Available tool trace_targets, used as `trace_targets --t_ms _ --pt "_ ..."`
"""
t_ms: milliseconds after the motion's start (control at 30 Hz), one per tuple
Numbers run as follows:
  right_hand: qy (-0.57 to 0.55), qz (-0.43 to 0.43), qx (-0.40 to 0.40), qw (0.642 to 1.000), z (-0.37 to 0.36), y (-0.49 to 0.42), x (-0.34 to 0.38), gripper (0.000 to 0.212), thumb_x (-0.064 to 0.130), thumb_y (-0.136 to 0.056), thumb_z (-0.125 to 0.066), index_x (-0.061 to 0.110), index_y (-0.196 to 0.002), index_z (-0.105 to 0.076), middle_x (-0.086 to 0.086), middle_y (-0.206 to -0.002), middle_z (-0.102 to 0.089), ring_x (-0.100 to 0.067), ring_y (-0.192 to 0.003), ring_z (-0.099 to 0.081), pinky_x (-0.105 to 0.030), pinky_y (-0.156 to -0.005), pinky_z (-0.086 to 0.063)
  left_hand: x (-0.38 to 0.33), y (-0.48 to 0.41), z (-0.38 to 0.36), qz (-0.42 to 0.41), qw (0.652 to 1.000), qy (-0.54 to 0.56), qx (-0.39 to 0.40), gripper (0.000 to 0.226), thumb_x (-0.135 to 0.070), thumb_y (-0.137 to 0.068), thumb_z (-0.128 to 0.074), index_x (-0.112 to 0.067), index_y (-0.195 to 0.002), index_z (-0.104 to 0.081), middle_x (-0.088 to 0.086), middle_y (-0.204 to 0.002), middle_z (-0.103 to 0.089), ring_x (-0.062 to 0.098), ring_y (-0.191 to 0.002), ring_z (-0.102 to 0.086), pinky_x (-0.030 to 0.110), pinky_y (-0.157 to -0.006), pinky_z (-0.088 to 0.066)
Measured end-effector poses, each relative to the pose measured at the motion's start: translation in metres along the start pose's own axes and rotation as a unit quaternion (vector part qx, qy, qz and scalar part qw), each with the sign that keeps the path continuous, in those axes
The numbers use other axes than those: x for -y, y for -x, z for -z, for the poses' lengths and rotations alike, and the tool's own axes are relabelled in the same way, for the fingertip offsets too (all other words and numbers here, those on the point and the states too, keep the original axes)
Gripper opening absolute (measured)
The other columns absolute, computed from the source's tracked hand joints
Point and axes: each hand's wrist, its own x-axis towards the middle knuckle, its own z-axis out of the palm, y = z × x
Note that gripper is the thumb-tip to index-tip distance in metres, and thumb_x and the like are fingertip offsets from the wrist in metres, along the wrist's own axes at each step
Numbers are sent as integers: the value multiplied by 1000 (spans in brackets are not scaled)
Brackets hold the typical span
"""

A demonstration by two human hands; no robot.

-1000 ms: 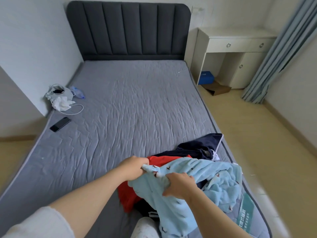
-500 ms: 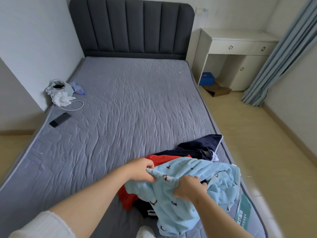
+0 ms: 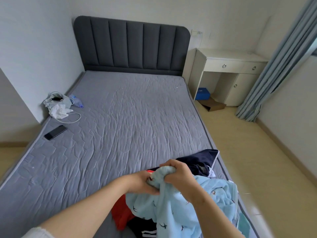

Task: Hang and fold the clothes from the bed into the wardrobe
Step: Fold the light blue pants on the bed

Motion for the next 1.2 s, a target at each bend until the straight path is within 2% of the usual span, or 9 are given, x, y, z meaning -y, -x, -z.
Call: trace_targets --t_ms 133,267,367,467,533,633,733,900,1200 --pt "-88 -13 -30 996 9 2 3 33 -1 -74 -60 26 -92 -59 1 -85 -61 -9 -75 -61 -21 -61 -50 -5 -3 10 -27 995 38 -89 16 -34 -82 -67 -30 -67 -62 -16 -65 -58 -5 -61 -50 10 -58 -39" --pt "-96 -56 8 994 20 -3 16 7 20 -82 -61 27 -82 -64 2 -81 -70 -9 -77 -66 -25 -68 -53 -29 0 31 -105 974 92 -177 31 -10 -80 -70 -21 -57 -51 -16 -56 -46 -1 -57 -37 12 -54 -33" --pt "-119 -45 -26 992 32 -14 49 8 27 -83 -61 22 -80 -65 3 -75 -70 -11 -77 -66 -21 -60 -49 -64 11 57 -166 947 136 -241 26 -3 -73 -75 -20 -60 -60 -12 -63 -55 -3 -59 -45 13 -60 -40" --pt "-127 30 -90 987 52 -28 104 20 17 -87 -60 19 -67 -57 7 -51 -62 -4 -53 -59 -12 -41 -42 -110 29 90 -228 919 151 -285 24 -4 -71 -77 -24 -66 -67 -22 -58 -61 -12 -57 -52 6 -57 -44" --pt "-158 82 -108 978 70 -30 145 21 13 -86 -60 19 -66 -58 9 -45 -62 -3 -46 -60 -13 -41 -44 -146 46 112 -274 904 136 -299 21 -4 -71 -77 -23 -69 -68 -21 -60 -64 -11 -59 -55 6 -57 -44" --pt "-226 161 -108 955 99 -23 203 18 14 -82 -62 19 -66 -70 3 -65 -72 -15 -71 -69 -29 -67 -56 -195 74 139 -339 880 105 -315 13 -5 -72 -76 -15 -73 -68 -14 -65 -64 -4 -65 -57 11 -62 -46" --pt "-294 200 -130 926 128 -10 262 12 12 -81 -60 16 -76 -70 -10 -86 -72 -29 -89 -68 -40 -84 -53 -245 106 163 -394 864 71 -305 9 -17 -72 -76 -16 -78 -70 -7 -73 -68 3 -70 -62 15 -65 -51" --pt "-333 247 -146 898 158 22 357 14 13 -82 -56 8 -90 -67 -13 -94 -71 -29 -90 -67 -39 -85 -53 -322 150 201 -464 804 109 -355 13 -28 -83 -65 -16 -79 -70 0 -82 -73 14 -81 -69 30 -78 -56" --pt "-297 361 -146 872 181 77 445 31 13 -82 -53 5 -107 -67 -15 -104 -70 -30 -97 -67 -44 -88 -53 -394 219 220 -560 717 100 -403 13 -24 -88 -62 -14 -81 -68 -6 -71 -72 7 -70 -68 19 -63 -54"
